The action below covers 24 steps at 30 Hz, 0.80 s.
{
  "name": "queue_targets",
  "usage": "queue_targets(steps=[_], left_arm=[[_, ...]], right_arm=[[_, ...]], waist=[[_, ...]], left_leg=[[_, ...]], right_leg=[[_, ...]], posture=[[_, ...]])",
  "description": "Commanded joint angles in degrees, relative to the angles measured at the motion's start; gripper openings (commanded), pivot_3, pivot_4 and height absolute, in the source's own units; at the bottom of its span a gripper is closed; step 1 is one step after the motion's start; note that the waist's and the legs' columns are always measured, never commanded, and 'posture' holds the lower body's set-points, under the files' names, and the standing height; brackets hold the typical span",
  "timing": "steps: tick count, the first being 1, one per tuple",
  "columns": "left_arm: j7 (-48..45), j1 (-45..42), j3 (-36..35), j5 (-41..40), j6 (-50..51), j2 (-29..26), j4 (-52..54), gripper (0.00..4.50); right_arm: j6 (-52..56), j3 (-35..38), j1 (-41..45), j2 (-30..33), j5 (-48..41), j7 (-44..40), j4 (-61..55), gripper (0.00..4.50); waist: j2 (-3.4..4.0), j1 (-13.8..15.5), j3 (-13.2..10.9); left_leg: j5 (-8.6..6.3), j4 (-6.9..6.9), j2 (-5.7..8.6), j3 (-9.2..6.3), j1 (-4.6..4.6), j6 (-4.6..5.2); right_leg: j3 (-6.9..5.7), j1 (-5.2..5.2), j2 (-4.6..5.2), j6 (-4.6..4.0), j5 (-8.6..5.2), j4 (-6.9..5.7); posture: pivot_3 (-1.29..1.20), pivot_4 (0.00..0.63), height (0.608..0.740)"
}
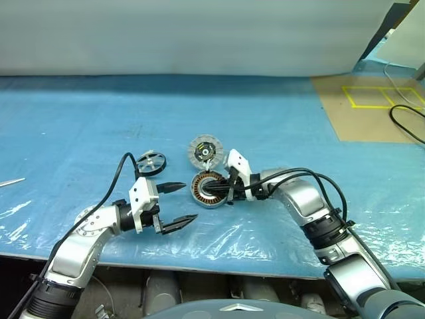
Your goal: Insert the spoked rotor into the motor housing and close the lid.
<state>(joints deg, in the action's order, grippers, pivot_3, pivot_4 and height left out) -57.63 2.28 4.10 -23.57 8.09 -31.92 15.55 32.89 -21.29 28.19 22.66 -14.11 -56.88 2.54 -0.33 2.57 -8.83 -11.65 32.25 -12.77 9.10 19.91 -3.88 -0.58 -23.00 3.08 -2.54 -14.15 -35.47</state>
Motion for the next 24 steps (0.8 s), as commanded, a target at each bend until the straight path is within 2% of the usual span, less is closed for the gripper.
queue_targets(steps=[1,7,10,15,24], left_arm=[[0.14,0.03,-0.36,-0.72,-0.09,-0.15,2.04,4.5],[0.13,-0.15,-0.19,-0.87,-0.08,-0.04,1.94,4.5],[0.06,-0.06,-0.22,-0.96,-0.07,-0.11,2.02,4.5],[-0.01,0.04,-0.18,-1.05,-0.02,-0.15,2.04,4.5],[0.09,0.12,-0.24,-0.85,-0.39,-0.01,1.66,4.5]], right_arm=[[0.66,-0.63,-1.27,0.27,1.03,0.25,1.84,0.03],[4.75,6.58,1.52,-2.38,-5.21,0.63,0.94,0.03],[10.06,10.52,2.91,-3.93,-10.19,1.13,-0.62,0.03],[9.36,6.8,1.17,-1.99,-8.15,-0.14,-3.4,0.03],[1.62,-1.21,-2.17,0.62,1.03,1.33,1.35,0.03]], waist=[[0.0,0.01,0.0],[0.0,-0.01,0.0],[0.01,0.0,-0.02],[0.01,0.04,-0.02],[0.0,0.02,-0.02]], left_leg=[[0.0,0.0,0.01,0.0,-0.02,0.0],[0.0,0.01,0.0,0.0,0.08,0.0],[0.0,-0.01,0.01,0.0,0.18,0.0],[0.0,-0.06,0.0,0.0,0.19,0.0],[0.0,-0.04,0.0,0.0,0.08,-0.01]], right_leg=[[0.0,0.02,0.01,0.0,0.0,0.0],[0.01,-0.09,0.0,0.0,0.0,0.0],[0.0,-0.18,0.0,0.0,0.0,0.02],[-0.03,-0.21,-0.01,0.0,0.01,0.01],[-0.01,-0.11,0.0,0.0,0.0,0.03]], posture=[[0.0,0.15,0.74],[0.0,0.15,0.74],[0.0,0.15,0.74],[0.0,0.15,0.74],[0.0,0.15,0.74]])
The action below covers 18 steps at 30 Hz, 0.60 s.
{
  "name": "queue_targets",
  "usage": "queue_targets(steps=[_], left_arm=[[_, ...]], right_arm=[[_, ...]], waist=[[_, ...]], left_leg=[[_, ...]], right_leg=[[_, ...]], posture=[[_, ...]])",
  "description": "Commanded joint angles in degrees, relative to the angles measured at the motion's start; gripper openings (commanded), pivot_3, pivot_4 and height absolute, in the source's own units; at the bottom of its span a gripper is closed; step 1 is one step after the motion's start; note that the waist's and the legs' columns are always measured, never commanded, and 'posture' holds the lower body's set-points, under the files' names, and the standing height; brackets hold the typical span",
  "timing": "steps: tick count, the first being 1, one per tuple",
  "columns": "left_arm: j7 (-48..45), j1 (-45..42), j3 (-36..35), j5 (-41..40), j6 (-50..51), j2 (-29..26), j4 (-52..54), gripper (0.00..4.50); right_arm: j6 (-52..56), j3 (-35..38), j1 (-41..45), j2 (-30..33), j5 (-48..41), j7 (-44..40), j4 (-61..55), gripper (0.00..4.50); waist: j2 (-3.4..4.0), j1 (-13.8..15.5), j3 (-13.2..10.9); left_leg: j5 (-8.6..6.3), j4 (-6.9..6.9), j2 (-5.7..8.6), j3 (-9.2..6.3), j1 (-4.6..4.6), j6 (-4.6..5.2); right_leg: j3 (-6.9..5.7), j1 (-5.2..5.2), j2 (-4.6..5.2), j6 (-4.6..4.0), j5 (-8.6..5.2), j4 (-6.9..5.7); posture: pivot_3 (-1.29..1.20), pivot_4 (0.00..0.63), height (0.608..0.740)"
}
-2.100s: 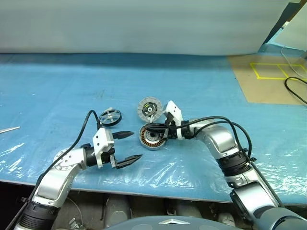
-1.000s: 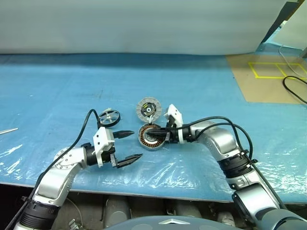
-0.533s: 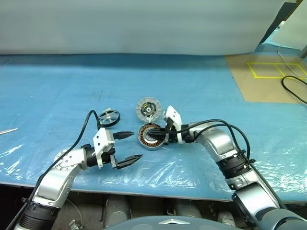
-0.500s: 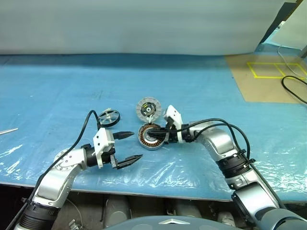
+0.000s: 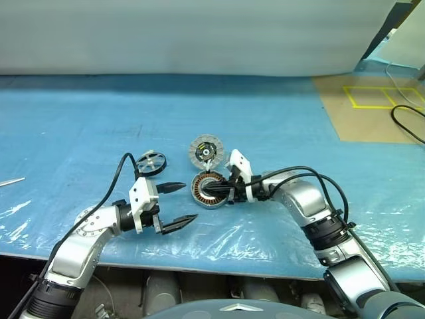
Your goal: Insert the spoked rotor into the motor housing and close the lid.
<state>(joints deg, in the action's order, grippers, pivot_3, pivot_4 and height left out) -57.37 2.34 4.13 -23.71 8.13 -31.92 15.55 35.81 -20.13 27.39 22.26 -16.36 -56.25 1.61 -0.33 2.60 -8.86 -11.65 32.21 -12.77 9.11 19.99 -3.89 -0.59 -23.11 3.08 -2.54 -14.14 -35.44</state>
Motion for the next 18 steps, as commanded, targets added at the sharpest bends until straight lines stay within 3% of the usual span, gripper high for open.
queue_targets(steps=[1,12,18], left_arm=[[-0.14,0.1,-0.28,-0.73,-0.4,-0.01,1.7,4.5],[0.57,-0.98,-2.23,-2.55,0.97,-0.09,1.67,4.5],[2.36,-1.35,-6.5,-6.84,5.06,-1.1,3.28,4.5]], right_arm=[[-1.16,-1.8,-1.31,0.94,2.72,0.5,2.22,0.03],[5.39,8.34,4.18,-1.02,-7.52,-0.19,-2.63,0.03],[9.0,9.4,4.68,2.22,-9.62,-0.44,-9.65,0.03]], waist=[[0.0,0.0,0.0],[0.0,0.03,-0.01],[0.0,0.08,-0.02]], left_leg=[[0.0,0.01,0.0,0.0,-0.05,0.0],[0.0,0.04,0.01,0.0,0.12,0.01],[0.0,-0.02,0.0,0.0,0.12,0.0]], right_leg=[[0.0,0.06,0.0,0.0,0.0,-0.01],[0.01,-0.09,0.0,0.0,0.0,0.0],[-0.01,-0.11,-0.02,0.01,0.01,-0.02]], posture=[[0.0,0.15,0.74],[0.0,0.15,0.74],[0.0,0.15,0.74]])
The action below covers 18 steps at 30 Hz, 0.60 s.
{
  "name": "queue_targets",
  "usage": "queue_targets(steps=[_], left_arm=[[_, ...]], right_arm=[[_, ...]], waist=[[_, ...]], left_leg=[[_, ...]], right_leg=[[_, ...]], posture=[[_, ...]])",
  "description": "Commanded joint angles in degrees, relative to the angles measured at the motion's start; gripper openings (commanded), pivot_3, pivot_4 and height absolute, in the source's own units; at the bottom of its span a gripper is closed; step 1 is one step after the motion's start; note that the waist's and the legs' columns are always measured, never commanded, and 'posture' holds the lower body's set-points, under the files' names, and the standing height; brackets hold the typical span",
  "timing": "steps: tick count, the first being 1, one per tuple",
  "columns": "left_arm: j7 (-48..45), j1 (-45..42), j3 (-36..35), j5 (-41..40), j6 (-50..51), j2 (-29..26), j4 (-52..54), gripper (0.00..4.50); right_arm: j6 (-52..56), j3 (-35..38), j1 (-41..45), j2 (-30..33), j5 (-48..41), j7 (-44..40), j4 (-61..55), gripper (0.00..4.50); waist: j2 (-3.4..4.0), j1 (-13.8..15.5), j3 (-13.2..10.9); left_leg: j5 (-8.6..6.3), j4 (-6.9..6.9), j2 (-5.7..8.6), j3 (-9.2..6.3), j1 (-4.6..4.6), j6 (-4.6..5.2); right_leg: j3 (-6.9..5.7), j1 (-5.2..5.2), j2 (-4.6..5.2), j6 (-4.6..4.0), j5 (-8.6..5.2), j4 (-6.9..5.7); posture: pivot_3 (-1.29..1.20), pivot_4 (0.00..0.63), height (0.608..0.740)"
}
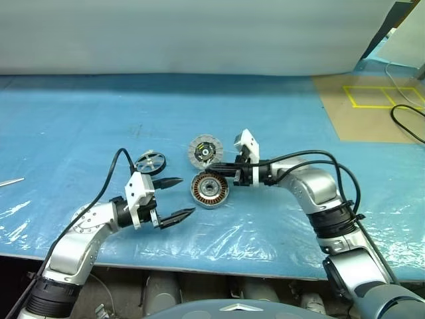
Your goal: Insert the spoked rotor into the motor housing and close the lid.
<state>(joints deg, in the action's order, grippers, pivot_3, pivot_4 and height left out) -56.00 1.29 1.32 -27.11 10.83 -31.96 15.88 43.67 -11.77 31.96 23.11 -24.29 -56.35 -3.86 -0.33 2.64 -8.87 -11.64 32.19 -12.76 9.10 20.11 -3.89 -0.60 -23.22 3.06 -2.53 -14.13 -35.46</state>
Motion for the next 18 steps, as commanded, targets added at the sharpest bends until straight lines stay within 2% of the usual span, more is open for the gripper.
queue_targets(steps=[1,4,6,10,14,18], left_arm=[[1.34,-0.66,-4.64,-4.5,3.65,-1.51,3.32,4.5],[1.72,-2.41,-7.0,-6.98,7.8,-3.78,3.53,4.5],[0.78,-5.31,-8.82,-8.43,11.73,-7.26,1.86,4.5],[-2.75,-13.35,-9.55,-7.03,13.99,-13.04,-5.99,4.5],[-10.63,-23.64,-5.76,-1.2,8.95,-16.7,-20.63,4.5],[-17.31,-35.82,-1.15,5.01,4.33,-16.45,-37.52,4.5]], right_arm=[[1.5,1.19,-0.02,1.85,-1.92,-0.21,-5.0,0.03],[1.06,0.68,-0.55,3.41,-1.3,0.02,-6.4,0.03],[0.91,0.6,-1.35,4.58,-1.07,0.11,-7.37,0.03],[0.68,0.09,-3.27,6.37,-0.63,0.56,-9.55,0.03],[0.0,-0.23,-5.85,9.37,-0.07,-0.01,-12.2,0.03],[-0.68,0.62,-6.95,11.06,0.33,0.68,-12.77,0.03]], waist=[[-0.01,0.04,-0.01],[-0.01,0.08,-0.01],[-0.03,0.28,-0.02],[-0.02,0.58,-0.02],[-0.03,0.7,-0.02],[-0.04,1.36,-0.03]], left_leg=[[0.0,0.0,0.0,0.0,0.0,0.0],[0.0,0.0,0.0,-0.01,0.0,0.0],[0.0,0.02,0.01,-0.01,0.0,0.0],[0.01,0.06,0.04,-0.01,-0.01,0.0],[0.01,0.05,0.07,-0.01,-0.02,-0.01],[0.02,0.03,0.07,-0.01,-0.02,-0.02]], right_leg=[[0.0,0.0,0.0,0.0,0.0,0.0],[-0.02,0.0,-0.01,0.0,0.0,-0.01],[0.0,0.0,0.0,0.0,0.0,-0.01],[0.01,0.01,0.0,0.0,0.0,-0.02],[0.04,0.02,0.0,0.02,0.01,0.01],[0.03,0.01,0.01,0.05,0.03,-0.02]], posture=[[0.0,0.15,0.74],[0.0,0.15,0.74],[0.0,0.15,0.74],[0.0,0.15,0.74],[0.0,0.15,0.74],[0.0,0.15,0.74]])
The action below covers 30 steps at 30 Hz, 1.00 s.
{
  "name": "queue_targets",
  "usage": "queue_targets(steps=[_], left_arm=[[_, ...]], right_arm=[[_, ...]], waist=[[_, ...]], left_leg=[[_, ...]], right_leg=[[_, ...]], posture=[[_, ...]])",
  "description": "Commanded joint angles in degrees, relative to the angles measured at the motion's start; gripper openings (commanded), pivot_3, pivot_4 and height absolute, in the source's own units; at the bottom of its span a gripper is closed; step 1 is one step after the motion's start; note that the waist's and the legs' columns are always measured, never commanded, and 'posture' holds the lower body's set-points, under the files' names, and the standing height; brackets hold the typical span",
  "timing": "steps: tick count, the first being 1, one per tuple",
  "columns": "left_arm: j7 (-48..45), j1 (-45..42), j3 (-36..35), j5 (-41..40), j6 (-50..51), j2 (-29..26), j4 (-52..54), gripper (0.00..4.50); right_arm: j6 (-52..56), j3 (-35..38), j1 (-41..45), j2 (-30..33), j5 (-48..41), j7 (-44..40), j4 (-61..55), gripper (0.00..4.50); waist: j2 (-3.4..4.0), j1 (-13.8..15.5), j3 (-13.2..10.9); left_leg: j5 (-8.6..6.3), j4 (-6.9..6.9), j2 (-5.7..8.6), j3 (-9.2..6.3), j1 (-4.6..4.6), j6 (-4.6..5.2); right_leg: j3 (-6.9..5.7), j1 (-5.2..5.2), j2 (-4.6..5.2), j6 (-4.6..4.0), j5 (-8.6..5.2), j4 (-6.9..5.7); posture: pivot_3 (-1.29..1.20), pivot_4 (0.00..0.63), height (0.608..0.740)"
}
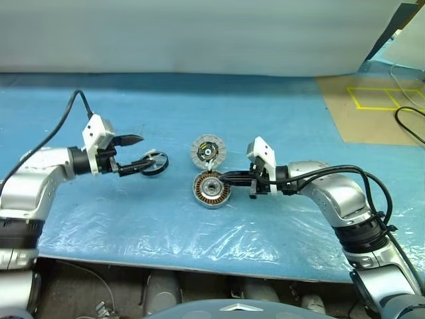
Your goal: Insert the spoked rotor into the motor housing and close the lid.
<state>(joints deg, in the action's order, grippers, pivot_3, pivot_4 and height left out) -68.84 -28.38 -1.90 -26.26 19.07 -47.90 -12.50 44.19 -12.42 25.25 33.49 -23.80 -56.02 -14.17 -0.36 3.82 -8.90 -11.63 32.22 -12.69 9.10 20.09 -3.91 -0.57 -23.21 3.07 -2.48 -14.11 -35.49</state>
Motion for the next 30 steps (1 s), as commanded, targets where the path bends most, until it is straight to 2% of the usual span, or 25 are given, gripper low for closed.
queue_targets(steps=[1,6,12,20,30], left_arm=[[-5.72,-8.54,3.13,5.77,-5.44,-0.32,-12.74,4.5],[-11.31,-22.96,10.04,15.82,-13.89,3.44,-33.72,4.5],[-17.65,-30.46,14.67,24.08,-24.93,7.48,-47.67,4.5],[-17.23,-34.98,15.59,30.44,-29.36,10.37,-55.24,4.5],[-15.44,-34.4,14.69,32.58,-31.52,13.02,-57.21,4.5]], right_arm=[[-1.18,1.43,-0.41,0.82,-0.22,0.57,-2.6,0.03],[-0.53,1.91,-2.18,1.08,0.1,3.09,-4.27,0.03],[0.06,2.78,-4.41,2.07,0.08,5.54,-5.95,0.03],[0.13,3.18,-6.46,2.7,-0.07,7.96,-7.53,0.03],[0.67,3.14,-8.38,2.98,-0.08,10.06,-9.06,0.03]], waist=[[-0.01,0.31,0.0],[-0.03,0.84,-0.01],[-0.07,1.41,-0.04],[-0.21,1.89,-0.12],[-0.23,1.9,-0.13]], left_leg=[[0.0,0.0,-0.02,-0.01,0.0,0.0],[0.0,0.0,0.03,-0.05,0.06,-0.01],[-0.05,-0.01,0.04,-0.21,0.16,-0.12],[-0.05,0.05,0.03,-0.49,0.37,-0.13],[-0.05,0.1,0.02,-0.62,0.53,-0.13]], right_leg=[[-0.01,0.0,-0.01,0.01,0.01,-0.01],[-0.02,0.02,0.01,0.18,0.11,-0.02],[-0.09,0.01,0.0,0.22,0.13,-0.01],[-0.36,0.02,0.03,0.23,0.14,0.0],[-0.53,0.02,0.06,0.24,0.14,0.01]], posture=[[0.0,0.15,0.74],[0.0,0.15,0.74],[0.0,0.15,0.74],[0.0,0.15,0.74],[0.0,0.15,0.74]])
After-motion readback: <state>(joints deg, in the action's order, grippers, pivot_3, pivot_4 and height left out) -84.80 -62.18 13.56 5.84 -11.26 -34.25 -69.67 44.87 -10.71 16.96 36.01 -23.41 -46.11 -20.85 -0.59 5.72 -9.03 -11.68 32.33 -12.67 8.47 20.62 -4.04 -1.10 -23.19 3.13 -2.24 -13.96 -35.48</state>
